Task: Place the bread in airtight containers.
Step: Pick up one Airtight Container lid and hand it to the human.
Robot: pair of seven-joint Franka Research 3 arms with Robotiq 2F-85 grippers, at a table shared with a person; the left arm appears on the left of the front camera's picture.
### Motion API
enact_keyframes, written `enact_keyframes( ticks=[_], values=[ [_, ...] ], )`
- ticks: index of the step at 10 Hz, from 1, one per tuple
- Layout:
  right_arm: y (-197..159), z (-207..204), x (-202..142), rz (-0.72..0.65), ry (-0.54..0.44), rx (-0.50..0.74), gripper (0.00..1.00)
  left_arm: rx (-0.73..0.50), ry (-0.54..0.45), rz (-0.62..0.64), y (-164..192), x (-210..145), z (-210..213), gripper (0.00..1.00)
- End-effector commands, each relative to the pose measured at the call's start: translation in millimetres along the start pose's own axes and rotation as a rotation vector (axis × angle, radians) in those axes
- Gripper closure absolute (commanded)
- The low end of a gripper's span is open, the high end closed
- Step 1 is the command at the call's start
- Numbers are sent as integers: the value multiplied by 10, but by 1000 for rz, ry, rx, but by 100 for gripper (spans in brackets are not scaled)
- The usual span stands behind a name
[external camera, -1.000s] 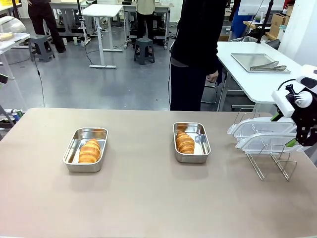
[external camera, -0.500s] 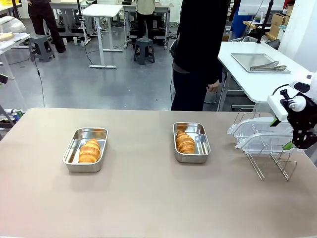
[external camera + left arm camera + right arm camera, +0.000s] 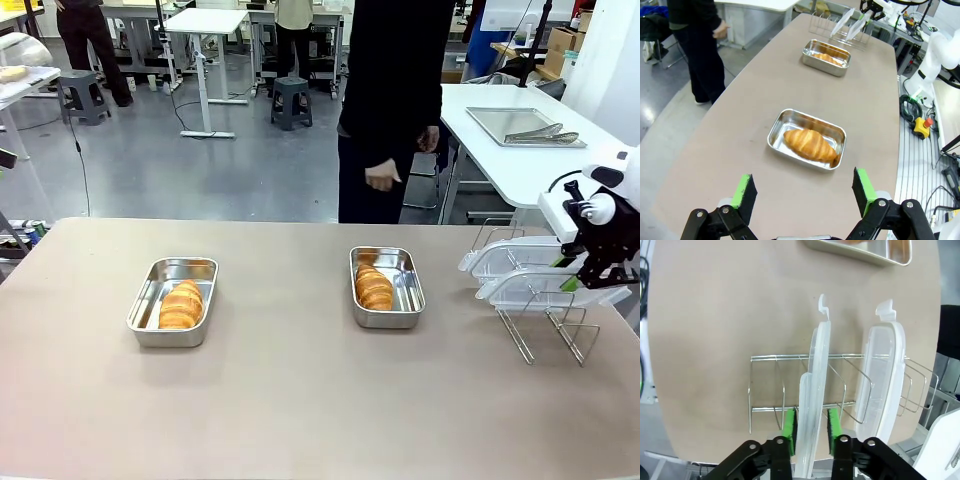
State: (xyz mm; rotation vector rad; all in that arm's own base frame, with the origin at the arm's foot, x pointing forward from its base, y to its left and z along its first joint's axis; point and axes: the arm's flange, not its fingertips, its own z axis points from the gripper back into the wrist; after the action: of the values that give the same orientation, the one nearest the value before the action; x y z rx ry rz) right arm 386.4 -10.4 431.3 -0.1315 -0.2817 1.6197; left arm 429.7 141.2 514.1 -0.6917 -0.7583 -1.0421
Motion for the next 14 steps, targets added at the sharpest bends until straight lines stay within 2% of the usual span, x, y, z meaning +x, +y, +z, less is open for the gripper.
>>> enact_keyframes(
  ticks=[1, 4, 6, 8, 12, 14],
  values=[
    [155, -14, 71, -16, 40, -18, 100, -1, -28, -16, -6, 22, -1, 0],
    [175, 49, 90, -19, 60, -17, 100, -1, -28, -16, -6, 22, -1, 0],
    [136, 178, 111, -37, 31, -27, 100, -1, -28, -16, -6, 22, -1, 0],
    [32, 574, 174, -53, 50, -117, 100, -1, -28, -16, -6, 22, -1, 0],
    [-100, 1701, 322, -1, -16, -223, 100, -1, -28, -16, -6, 22, -1, 0],
    [-115, 2144, 504, 60, -40, -303, 100, -1, -28, -16, -6, 22, -1, 0]
  ],
)
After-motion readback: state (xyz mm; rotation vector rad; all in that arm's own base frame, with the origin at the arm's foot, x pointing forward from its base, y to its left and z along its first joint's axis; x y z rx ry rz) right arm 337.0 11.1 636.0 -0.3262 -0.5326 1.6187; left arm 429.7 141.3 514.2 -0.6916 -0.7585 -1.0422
